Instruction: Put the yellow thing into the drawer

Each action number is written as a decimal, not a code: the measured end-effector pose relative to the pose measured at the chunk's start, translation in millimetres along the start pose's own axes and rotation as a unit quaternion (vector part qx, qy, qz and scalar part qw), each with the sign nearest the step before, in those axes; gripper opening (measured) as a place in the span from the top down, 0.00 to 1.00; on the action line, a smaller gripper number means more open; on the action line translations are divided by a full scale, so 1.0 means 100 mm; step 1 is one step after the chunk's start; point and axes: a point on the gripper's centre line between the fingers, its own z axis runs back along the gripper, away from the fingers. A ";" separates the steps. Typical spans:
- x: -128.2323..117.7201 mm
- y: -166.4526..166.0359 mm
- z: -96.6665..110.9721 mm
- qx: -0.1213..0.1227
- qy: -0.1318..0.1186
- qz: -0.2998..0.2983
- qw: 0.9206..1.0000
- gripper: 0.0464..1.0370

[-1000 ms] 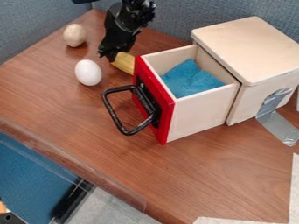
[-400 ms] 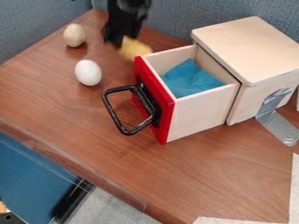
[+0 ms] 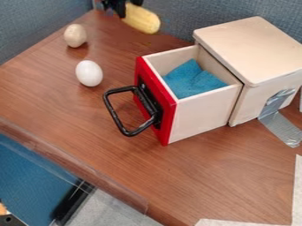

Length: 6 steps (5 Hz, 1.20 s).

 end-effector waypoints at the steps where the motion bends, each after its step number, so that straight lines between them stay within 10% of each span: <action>1: -0.17 -0.10 0.22 -0.060 0.023 -0.087 0.994 0.53; 4: -1.15 -0.26 0.79 -0.176 0.057 -0.281 0.942 0.53; 5: -1.26 -0.19 0.81 -0.178 0.057 -0.302 0.935 0.45; 6: -1.24 -0.13 0.77 -0.165 0.051 -0.299 0.939 0.15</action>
